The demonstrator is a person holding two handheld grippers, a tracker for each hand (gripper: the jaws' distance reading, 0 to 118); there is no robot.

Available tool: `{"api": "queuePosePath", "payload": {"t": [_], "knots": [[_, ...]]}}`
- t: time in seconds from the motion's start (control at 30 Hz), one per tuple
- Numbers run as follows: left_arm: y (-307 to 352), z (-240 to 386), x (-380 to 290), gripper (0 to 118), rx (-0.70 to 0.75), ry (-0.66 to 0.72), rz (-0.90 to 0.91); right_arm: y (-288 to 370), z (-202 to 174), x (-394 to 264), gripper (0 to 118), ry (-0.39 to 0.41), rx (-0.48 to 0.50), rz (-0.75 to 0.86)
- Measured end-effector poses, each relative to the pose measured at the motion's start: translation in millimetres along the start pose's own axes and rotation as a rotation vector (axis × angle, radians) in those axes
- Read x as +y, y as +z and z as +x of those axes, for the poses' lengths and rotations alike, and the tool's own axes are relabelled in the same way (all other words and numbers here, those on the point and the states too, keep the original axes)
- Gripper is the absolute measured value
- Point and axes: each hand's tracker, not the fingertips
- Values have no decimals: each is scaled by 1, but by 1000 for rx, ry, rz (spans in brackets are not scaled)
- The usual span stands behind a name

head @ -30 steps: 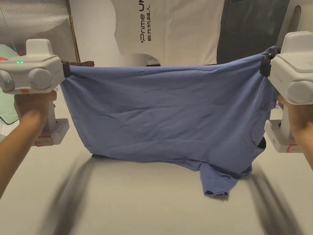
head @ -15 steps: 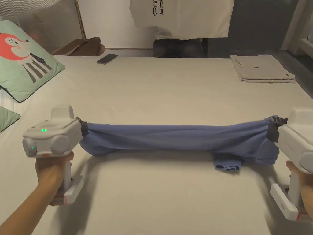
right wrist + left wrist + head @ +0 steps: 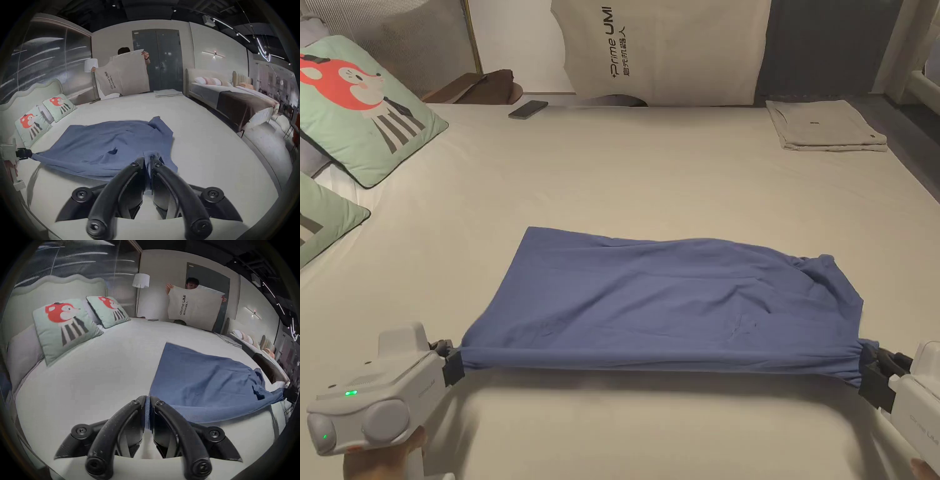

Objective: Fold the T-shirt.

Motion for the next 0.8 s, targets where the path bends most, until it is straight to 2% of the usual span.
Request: {"api": "queuePosePath", "payload": {"t": [0.17,0.37,0.63,0.8], "knots": [[38,-20,-41,2,-5,38,-24,42,7,-34,6,-15,4,-56],[67,-27,-74,2,23,8,-96,70,14,-64,6,-31,-13,-163],[55,-37,-94,2,36,27,-229,56,16,-96,6,-33,-60,-341],[57,-34,-94,2,30,27,-234,57,13,-92,6,-56,-75,-343]]}}
